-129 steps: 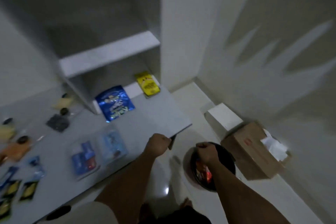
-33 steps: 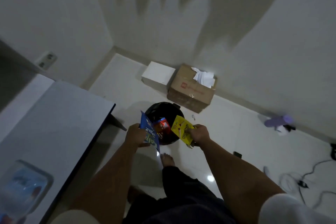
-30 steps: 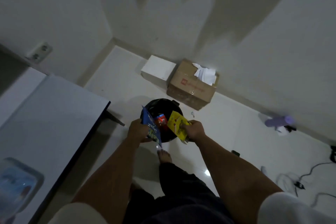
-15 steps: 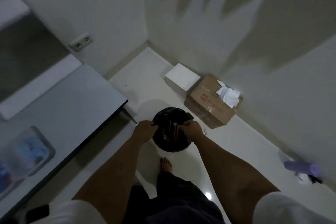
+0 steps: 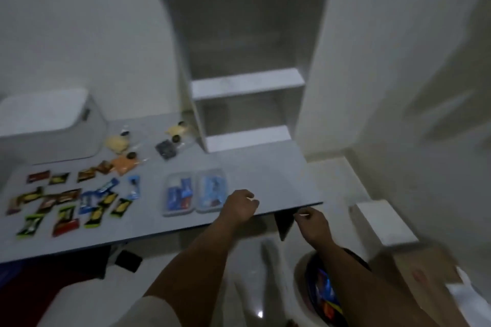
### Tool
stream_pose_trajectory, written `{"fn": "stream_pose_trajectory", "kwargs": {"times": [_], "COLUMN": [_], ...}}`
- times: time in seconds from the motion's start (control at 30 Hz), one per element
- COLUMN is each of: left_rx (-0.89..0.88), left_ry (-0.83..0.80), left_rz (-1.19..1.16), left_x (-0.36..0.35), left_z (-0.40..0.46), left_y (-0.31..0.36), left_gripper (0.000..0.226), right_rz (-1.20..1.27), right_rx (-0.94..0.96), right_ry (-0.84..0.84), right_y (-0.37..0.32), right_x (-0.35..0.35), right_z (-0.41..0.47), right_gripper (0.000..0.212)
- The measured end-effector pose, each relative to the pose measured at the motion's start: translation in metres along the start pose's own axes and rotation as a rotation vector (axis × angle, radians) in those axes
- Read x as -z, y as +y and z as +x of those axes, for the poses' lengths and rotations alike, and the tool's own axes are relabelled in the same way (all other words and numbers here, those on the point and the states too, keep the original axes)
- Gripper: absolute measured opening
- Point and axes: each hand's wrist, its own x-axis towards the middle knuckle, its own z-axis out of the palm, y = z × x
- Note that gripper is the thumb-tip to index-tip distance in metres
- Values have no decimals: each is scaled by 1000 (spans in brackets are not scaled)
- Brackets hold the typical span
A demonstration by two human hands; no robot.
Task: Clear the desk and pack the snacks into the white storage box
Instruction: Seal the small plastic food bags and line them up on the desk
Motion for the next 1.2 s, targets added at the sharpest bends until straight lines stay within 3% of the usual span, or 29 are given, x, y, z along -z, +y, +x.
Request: {"fn": "stream_pose_trajectory", "kwargs": {"times": [0.3,0.53,0.63,0.83,1.03,1.2], "left_rx": [73,117,130,155,166,207], "left_ry": [249,326,328,322,333,313], "left_rz": [-127,-214,-224,-246,-210,-240], "left_x": [200,281,306,370,433,459], "left_z": [-12,3,21,86,181,256], "left_y": [-157,-244,-253,-265,-267,-278], "left_gripper": [28,30,22,39,44,53], "right_rz": [-25,-22,6,11,3,-174], "right_rx": [228,283,279,298,261,223], "right_ry": [-14,-79,-124,-151,-196,-255], "right_y": [-150,-238,-279,-375,-468,-509], "right_x": [-166,-256,-280,-331,-388,-443], "right_z": [-44,-52,-38,35,122,199], "right_gripper": [12,12,9,4,24,39]}}
